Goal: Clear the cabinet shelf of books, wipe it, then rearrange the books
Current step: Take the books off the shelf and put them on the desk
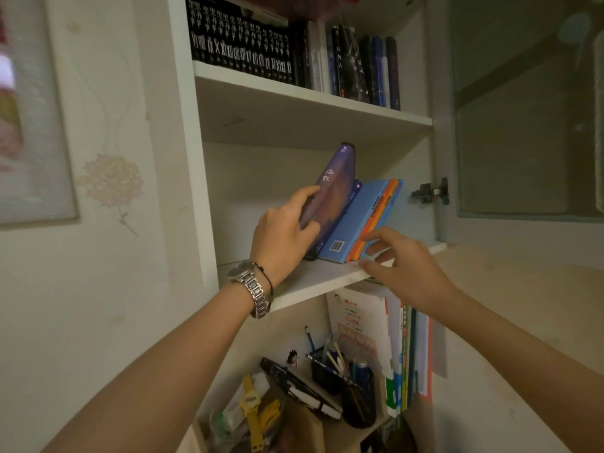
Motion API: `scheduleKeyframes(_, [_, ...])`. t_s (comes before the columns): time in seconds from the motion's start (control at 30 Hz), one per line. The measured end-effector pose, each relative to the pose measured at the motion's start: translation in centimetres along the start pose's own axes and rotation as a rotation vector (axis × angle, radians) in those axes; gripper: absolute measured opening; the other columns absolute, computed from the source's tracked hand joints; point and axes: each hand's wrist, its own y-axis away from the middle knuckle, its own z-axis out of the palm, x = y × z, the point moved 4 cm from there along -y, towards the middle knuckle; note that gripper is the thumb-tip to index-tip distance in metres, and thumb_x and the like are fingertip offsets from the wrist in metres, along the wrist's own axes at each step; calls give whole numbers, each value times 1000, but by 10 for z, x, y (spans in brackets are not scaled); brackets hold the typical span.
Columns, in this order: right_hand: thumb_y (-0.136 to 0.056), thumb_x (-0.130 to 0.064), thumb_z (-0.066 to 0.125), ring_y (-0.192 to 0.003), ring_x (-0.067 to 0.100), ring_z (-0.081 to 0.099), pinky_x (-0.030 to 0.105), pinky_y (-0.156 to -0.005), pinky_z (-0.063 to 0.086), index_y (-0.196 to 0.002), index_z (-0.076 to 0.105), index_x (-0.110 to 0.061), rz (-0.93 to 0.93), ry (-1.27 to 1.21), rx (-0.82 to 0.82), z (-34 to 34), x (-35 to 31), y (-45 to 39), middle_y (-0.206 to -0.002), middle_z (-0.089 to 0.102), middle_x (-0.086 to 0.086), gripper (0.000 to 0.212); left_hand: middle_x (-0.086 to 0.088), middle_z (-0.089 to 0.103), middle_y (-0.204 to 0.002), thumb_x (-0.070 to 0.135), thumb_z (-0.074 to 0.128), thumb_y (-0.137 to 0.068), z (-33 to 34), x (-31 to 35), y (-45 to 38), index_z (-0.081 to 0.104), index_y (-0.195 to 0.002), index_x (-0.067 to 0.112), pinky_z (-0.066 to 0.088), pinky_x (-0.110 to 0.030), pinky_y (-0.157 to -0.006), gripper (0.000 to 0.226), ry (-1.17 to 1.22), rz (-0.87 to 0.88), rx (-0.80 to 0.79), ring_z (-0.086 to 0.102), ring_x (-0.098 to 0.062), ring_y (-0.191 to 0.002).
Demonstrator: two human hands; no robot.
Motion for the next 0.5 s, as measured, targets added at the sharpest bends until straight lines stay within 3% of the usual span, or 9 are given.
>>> scheduleKeyframes(0.17, [-87, -30, 69, -104, 9, 54, 14, -75, 41, -130, 49, -26, 47, -174, -11, 8, -12, -2, -117, 55, -7, 47, -2, 68, -110, 19, 58, -86, -20, 18, 12, 51, -134, 22, 52, -24, -66, 49, 70, 82, 47, 65, -18, -79])
scheduleKeyframes(0.27, [-88, -33, 66, -116, 11, 53, 16, -81, 44, -137, 38, -33, 75, -358, -44, 11, -20, -1, -119, 50, -17, 56, 1, 67, -113, 16, 60, -86, -36, 30, 15, 53, -132, 19, 56, -23, -72, 47, 193, 88, 104, 67, -13, -87])
scheduleKeyframes(0.3, [-90, -30, 63, -115, 6, 54, 11, -78, 46, -140, 34, -35, 77, -436, -52, 12, -22, 0, -114, 48, -23, 57, 3, 66, -114, 16, 60, -86, -42, 34, 16, 54, -132, 18, 56, -21, -76, 46, 237, 84, 118, 66, -11, -91])
scheduleKeyframes(0.37, [-95, -24, 57, -97, -16, 58, 3, -66, 47, -144, 26, -35, 80, -580, -67, 13, -27, 2, -110, 44, -29, 60, 10, 64, -114, 17, 60, -84, -52, 41, 18, 55, -130, 19, 56, -22, -82, 46, 317, 76, 141, 65, -5, -96])
scheduleKeyframes(0.43, [-95, -22, 55, -89, -22, 57, 6, -63, 49, -149, 17, -36, 89, -709, -63, 15, -27, 3, -117, 45, -26, 67, 13, 63, -111, 12, 62, -84, -59, 47, 19, 56, -129, 20, 55, -23, -84, 46, 394, 55, 153, 64, 0, -97])
scheduleKeyframes(0.5, [-89, -28, 61, -104, -7, 61, 18, -72, 56, -149, 11, -42, 101, -823, -22, 14, -26, 4, -129, 50, -16, 80, 13, 64, -110, 7, 64, -85, -65, 55, 22, 56, -129, 20, 54, -16, -80, 46, 478, 19, 159, 63, 5, -97])
